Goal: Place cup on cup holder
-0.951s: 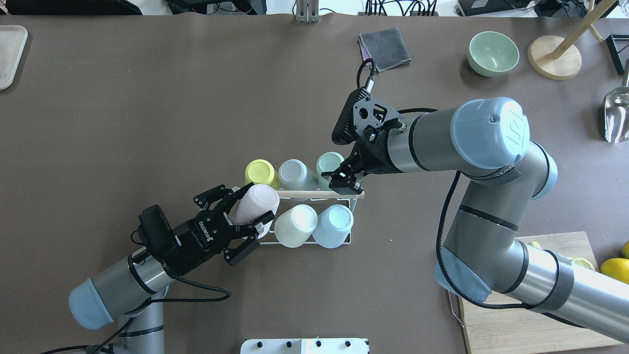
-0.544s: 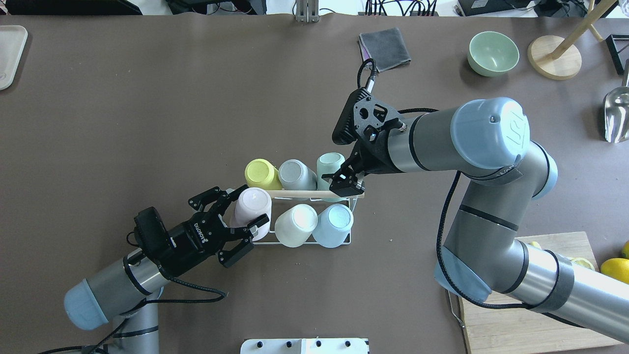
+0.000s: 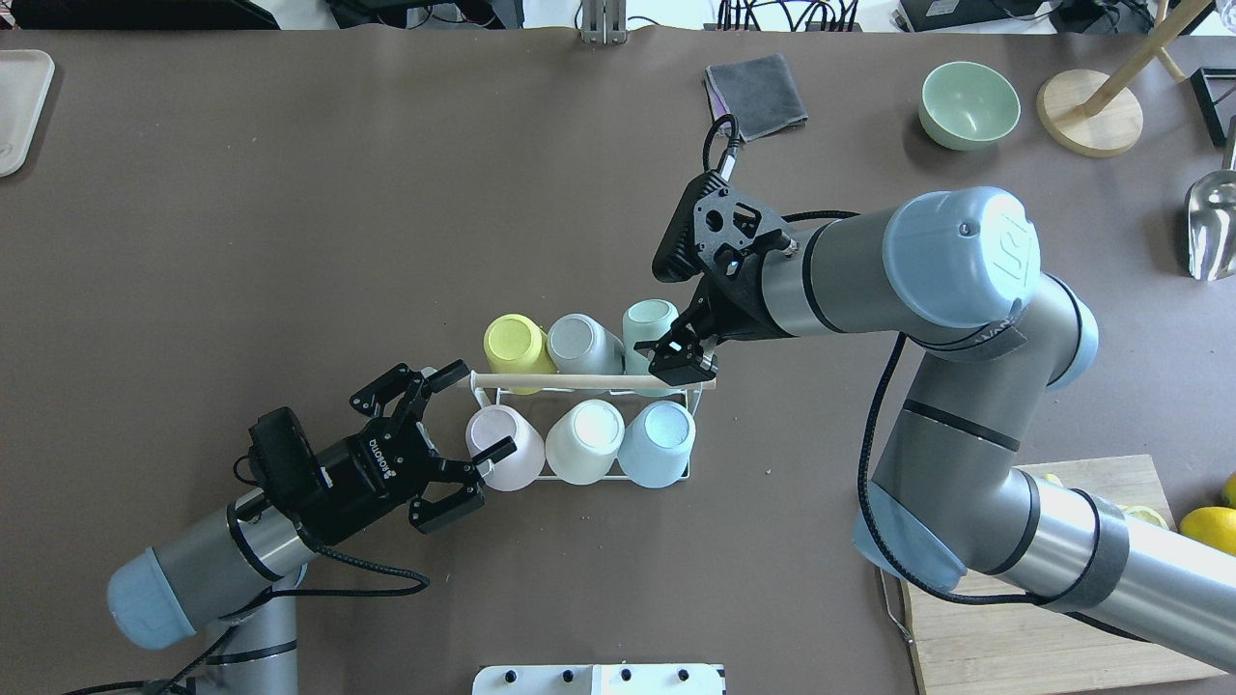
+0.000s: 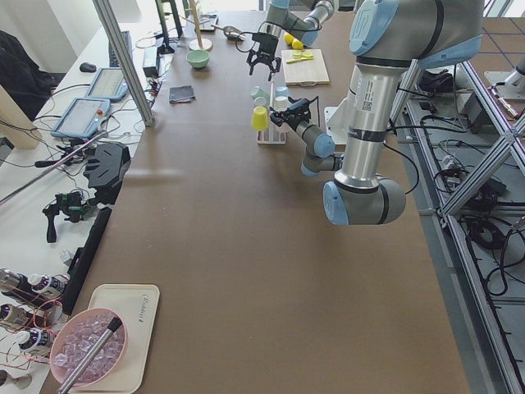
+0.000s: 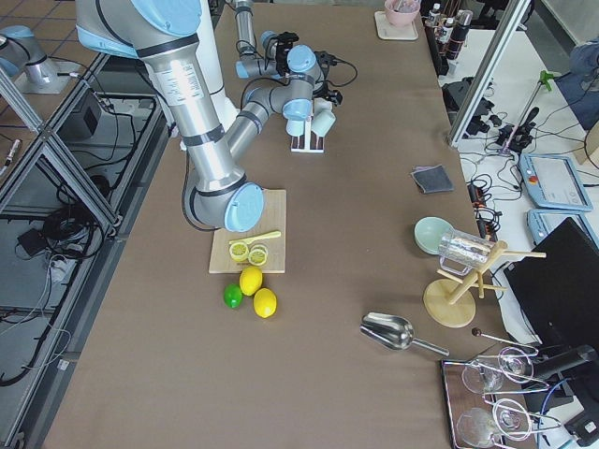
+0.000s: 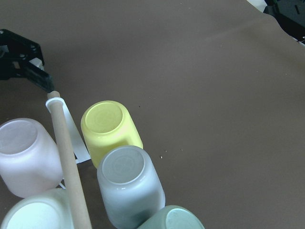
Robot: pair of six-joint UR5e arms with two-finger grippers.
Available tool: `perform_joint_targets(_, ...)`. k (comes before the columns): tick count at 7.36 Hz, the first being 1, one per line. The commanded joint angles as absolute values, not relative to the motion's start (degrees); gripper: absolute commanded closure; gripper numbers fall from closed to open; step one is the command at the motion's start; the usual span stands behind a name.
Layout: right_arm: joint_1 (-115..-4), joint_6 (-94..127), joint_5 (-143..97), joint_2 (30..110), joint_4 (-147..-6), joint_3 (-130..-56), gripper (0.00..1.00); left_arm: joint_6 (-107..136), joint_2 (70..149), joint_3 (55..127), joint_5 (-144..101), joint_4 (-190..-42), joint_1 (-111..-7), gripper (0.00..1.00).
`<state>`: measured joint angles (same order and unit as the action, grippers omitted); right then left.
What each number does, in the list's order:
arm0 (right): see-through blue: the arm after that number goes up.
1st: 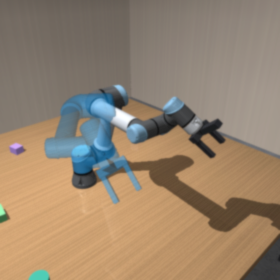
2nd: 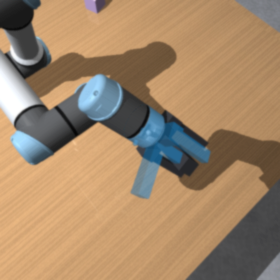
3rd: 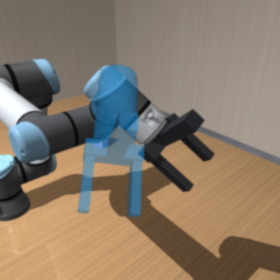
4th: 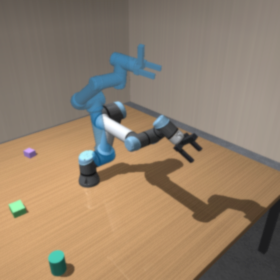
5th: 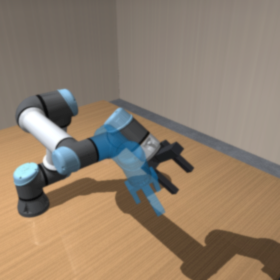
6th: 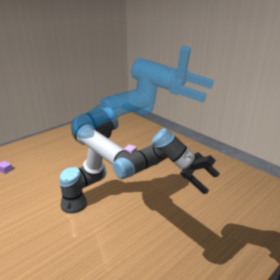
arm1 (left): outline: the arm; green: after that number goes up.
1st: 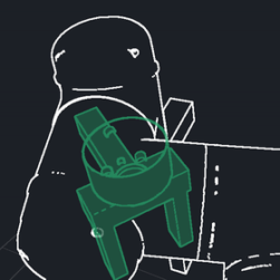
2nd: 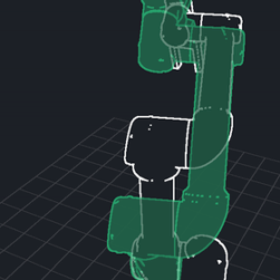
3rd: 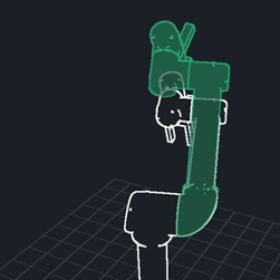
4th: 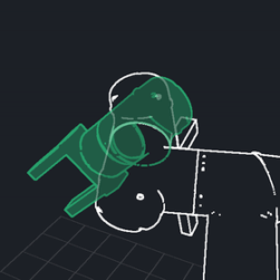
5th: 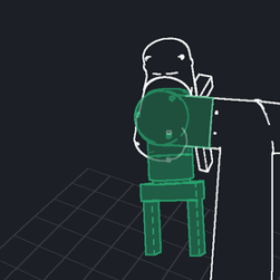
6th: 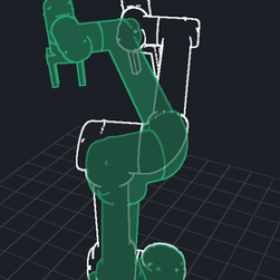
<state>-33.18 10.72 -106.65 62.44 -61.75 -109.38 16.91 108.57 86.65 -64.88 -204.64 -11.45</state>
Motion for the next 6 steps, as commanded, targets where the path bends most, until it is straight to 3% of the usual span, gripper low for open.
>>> perform_joint_targets(1,-35.67,10.72,-111.15,60.65,-69.30,-110.73,0.00,17.58,108.19,91.90,-68.18,-194.04,-13.87,0.02)
perform_joint_targets(3,-38.22,10.20,-115.39,59.94,-78.62,-113.45,0.00,21.93,108.98,96.49,-79.73,-180.34,-24.11,0.02)
perform_joint_targets(6,-43.65,9.76,-115.49,62.40,-86.38,-115.05,0.00,31.08,110.48,96.25,-103.54,-164.41,-44.49,0.02)
